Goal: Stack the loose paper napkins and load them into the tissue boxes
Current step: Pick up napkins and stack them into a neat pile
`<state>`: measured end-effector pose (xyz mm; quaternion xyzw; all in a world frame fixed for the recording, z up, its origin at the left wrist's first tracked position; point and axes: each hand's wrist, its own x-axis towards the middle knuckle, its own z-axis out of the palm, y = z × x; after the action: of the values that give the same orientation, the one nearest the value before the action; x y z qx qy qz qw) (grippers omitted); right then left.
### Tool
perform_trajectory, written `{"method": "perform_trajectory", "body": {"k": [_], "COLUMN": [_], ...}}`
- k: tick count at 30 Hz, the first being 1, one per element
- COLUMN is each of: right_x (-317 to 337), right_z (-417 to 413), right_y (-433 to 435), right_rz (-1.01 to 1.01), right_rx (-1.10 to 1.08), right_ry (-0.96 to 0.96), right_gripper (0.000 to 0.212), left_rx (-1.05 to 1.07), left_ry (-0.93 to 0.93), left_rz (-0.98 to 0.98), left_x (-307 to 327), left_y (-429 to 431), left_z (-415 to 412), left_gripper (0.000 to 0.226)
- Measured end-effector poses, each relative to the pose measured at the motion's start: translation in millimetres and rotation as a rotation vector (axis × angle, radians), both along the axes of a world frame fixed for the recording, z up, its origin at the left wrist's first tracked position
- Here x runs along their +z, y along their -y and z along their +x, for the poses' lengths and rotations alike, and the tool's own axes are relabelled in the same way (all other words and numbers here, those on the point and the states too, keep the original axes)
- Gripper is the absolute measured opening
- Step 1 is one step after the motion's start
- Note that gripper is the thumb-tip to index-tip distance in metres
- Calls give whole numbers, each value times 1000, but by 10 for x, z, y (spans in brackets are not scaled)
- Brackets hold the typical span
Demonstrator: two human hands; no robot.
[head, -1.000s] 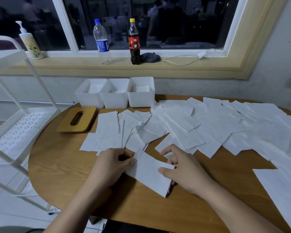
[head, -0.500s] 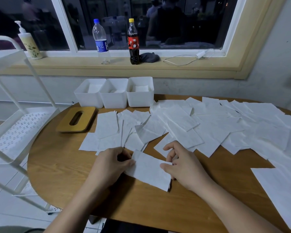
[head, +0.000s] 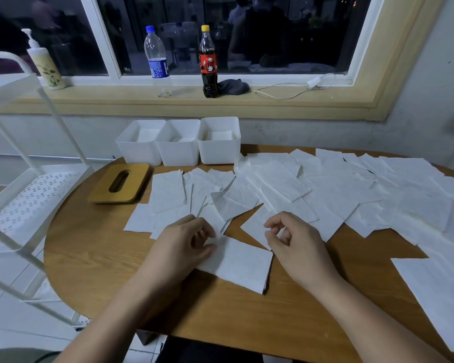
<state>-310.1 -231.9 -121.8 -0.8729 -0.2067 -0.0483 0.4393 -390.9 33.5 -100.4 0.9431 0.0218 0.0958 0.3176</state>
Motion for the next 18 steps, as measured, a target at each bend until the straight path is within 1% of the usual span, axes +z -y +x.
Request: {"method": "perform_trajectory", "body": {"k": [1, 3, 6, 9, 12, 14, 18], "right_x": [-6, -20, -56, -101, -139, -147, -148], "right_z": [8, 15, -5, -28, -44, -47, -41], "right_y": [5, 0, -32, -66, -88, -93, -95], "right_rz": [6, 5, -11, -29, -20, -12, 2], "right_rx": [-2, 16, 76, 123, 150, 158, 154], "right_ry": [17, 45, 58, 74, 85, 89, 70], "right_gripper": [13, 12, 13, 14, 18, 19, 20], "left_rx": [-45, -56, 64, 205, 310, 333, 313], "left_ry": [20, 49, 77, 63, 64, 104, 117], "left_rz": [32, 94, 174, 208, 223, 239, 302], "left_x": [16, 44, 47, 22, -44, -77, -105], "left_y": [23, 36, -93, -323, -519, -628, -822], "left_z": [19, 83, 221, 329, 408, 477, 640], "left_gripper": [12, 11, 16, 23, 25, 25, 27]}}
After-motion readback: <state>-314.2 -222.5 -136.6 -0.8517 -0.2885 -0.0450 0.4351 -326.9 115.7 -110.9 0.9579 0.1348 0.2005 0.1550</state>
